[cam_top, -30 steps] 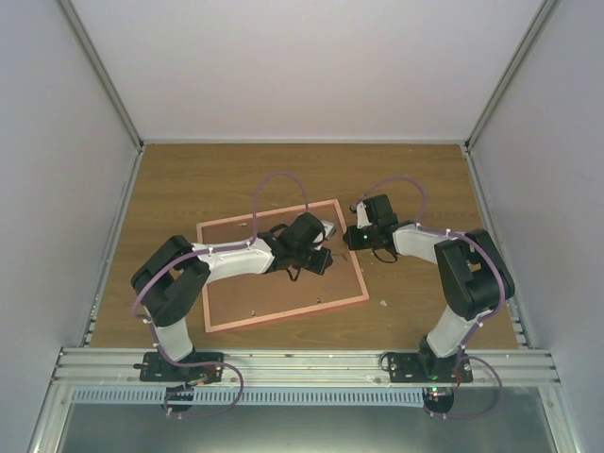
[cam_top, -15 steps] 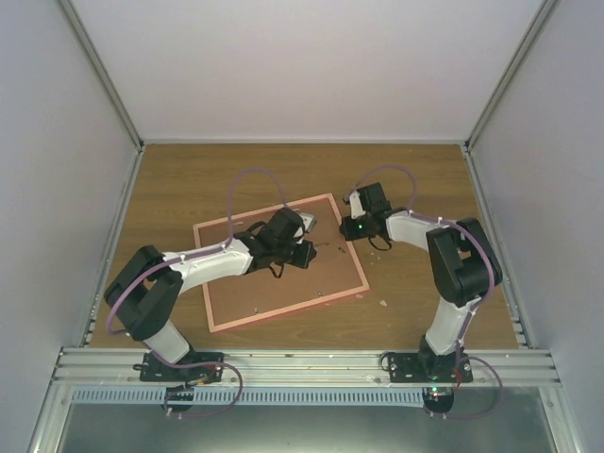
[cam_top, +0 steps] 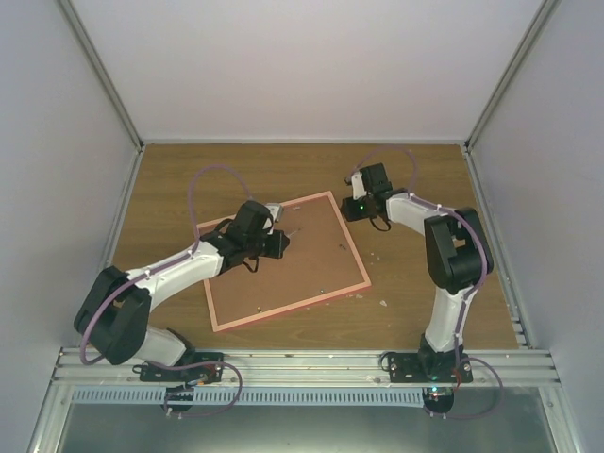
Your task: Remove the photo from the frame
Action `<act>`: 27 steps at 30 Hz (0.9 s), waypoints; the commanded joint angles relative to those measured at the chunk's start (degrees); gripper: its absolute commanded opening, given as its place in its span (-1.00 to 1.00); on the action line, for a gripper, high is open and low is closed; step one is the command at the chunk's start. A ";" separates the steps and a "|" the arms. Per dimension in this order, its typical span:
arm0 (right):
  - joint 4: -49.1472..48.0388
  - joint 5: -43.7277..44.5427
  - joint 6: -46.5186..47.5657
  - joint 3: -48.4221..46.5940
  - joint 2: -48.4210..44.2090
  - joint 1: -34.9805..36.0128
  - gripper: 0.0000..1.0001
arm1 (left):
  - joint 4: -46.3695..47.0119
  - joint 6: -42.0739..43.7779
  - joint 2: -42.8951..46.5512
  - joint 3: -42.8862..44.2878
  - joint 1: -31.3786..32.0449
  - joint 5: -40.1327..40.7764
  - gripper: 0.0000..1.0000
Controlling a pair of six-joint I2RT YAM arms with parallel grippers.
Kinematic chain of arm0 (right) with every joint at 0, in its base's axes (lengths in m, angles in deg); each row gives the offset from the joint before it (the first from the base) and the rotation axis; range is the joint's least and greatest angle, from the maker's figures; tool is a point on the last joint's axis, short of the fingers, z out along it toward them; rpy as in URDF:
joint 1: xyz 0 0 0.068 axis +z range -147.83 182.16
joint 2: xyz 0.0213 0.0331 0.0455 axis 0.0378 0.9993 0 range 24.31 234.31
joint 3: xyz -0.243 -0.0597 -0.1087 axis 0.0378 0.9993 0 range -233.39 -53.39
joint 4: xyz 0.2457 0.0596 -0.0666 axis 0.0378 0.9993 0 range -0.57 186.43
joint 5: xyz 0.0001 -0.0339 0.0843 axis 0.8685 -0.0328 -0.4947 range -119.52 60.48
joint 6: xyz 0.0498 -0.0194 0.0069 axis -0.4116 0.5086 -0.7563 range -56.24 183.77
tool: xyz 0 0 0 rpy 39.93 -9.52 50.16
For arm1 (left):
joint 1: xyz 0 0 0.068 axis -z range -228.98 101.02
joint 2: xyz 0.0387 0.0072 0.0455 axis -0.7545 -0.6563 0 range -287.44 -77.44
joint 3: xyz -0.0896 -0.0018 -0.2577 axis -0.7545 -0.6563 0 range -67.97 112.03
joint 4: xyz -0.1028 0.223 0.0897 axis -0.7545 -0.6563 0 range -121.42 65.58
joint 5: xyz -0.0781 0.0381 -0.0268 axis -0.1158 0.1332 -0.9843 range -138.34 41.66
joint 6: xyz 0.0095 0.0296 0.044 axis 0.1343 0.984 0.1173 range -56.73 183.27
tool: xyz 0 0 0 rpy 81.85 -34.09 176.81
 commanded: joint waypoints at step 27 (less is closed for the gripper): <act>18.57 6.53 -9.86 24.10 -22.71 9.24 -0.33 | 0.84 1.56 3.06 -0.01 -0.73 -1.20 -1.00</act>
